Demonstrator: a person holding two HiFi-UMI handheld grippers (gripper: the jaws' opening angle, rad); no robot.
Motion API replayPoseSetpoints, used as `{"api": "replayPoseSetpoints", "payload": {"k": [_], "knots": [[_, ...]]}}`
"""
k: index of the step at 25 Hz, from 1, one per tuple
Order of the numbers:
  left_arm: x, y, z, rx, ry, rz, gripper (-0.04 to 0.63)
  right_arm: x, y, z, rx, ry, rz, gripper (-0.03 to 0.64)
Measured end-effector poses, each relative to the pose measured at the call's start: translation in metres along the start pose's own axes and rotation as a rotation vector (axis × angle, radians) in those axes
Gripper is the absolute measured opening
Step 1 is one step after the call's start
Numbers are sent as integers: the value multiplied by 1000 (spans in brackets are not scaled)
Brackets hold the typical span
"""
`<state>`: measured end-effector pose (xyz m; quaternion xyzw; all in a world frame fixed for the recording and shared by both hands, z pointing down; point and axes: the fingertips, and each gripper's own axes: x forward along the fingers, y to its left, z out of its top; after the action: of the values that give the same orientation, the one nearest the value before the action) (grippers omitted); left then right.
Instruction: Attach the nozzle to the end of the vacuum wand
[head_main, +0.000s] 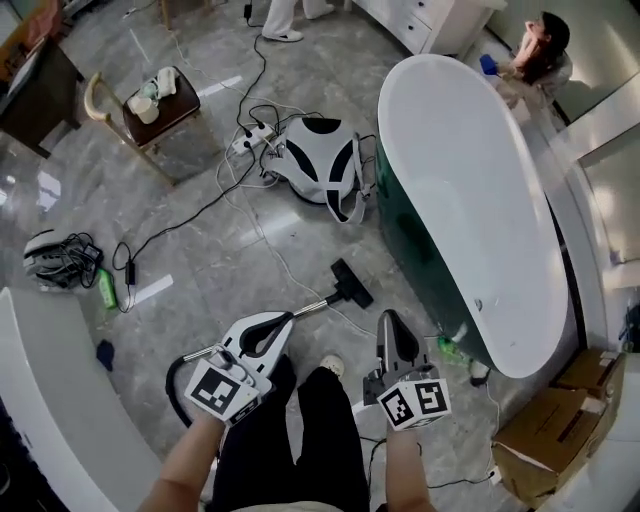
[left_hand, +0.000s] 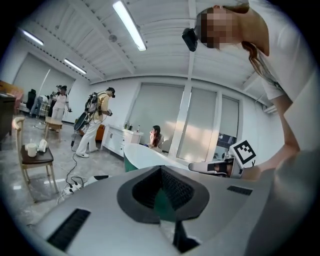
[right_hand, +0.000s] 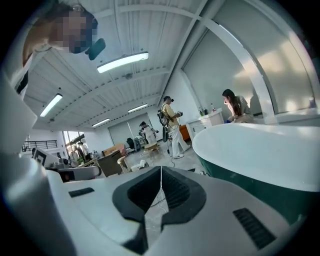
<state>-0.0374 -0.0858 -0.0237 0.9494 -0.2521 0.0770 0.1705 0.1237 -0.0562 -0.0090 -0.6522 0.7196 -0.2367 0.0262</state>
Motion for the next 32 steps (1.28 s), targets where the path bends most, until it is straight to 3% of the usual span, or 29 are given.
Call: {"api": "replayPoseSetpoints", "payload": {"k": [5, 11, 21, 32], "knots": [[-4, -28, 32, 68, -11, 4, 9, -23, 9, 39, 57, -49, -19, 17], [-15, -42, 61, 84, -53, -6, 9, -58, 24, 68, -142, -83, -79, 15], [-20, -48, 69, 66, -84, 3, 9, -85, 20, 74, -174, -97, -109, 15], [-29, -66, 63, 73, -83, -4, 9, -98, 29, 73, -192, -104, -73, 15]]}}
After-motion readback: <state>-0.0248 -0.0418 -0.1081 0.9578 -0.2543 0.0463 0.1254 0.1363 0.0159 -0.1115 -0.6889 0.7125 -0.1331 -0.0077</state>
